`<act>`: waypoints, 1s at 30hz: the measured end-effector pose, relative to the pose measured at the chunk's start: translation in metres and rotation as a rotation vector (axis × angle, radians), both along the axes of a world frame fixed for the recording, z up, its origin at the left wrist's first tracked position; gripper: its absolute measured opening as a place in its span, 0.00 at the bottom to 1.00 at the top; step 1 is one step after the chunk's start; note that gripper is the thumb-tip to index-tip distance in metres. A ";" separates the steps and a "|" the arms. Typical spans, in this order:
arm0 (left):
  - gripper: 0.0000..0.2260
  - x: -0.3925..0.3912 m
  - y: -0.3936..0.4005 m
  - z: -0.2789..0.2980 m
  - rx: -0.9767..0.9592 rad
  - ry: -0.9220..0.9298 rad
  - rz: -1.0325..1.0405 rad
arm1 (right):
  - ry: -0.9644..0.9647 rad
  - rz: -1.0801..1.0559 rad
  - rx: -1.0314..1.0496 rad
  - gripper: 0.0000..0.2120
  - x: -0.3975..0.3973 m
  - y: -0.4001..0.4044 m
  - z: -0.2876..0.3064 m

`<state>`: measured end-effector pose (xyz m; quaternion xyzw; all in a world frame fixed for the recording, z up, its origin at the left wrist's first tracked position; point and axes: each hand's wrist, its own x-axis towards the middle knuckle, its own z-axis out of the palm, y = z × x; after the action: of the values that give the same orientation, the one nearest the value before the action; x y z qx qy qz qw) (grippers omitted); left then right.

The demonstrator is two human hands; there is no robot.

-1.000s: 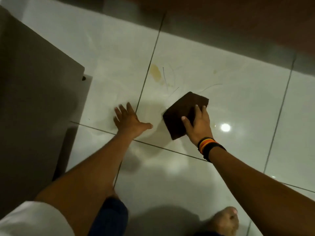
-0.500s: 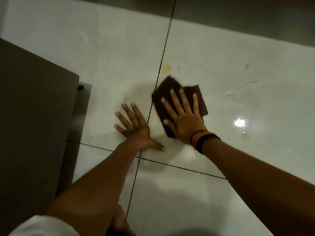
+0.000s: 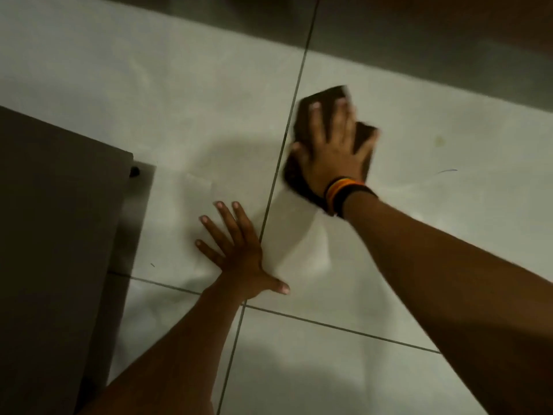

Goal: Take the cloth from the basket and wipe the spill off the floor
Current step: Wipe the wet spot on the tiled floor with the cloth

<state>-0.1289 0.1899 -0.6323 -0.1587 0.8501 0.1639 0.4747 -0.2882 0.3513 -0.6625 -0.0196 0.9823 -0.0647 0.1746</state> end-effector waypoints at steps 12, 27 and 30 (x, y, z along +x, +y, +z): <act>0.90 -0.003 0.003 -0.004 -0.026 -0.041 0.058 | -0.155 -0.278 0.026 0.34 0.082 0.144 0.014; 0.89 -0.008 0.004 0.008 0.016 -0.091 0.052 | -0.166 -0.186 0.045 0.36 0.142 0.169 0.017; 0.88 -0.008 0.002 0.007 0.021 -0.077 0.044 | -0.025 -0.681 0.020 0.38 0.069 0.182 0.007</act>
<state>-0.1365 0.1920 -0.6250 -0.1786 0.8257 0.1769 0.5050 -0.2189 0.5331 -0.6559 0.3123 0.9308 -0.1100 0.1551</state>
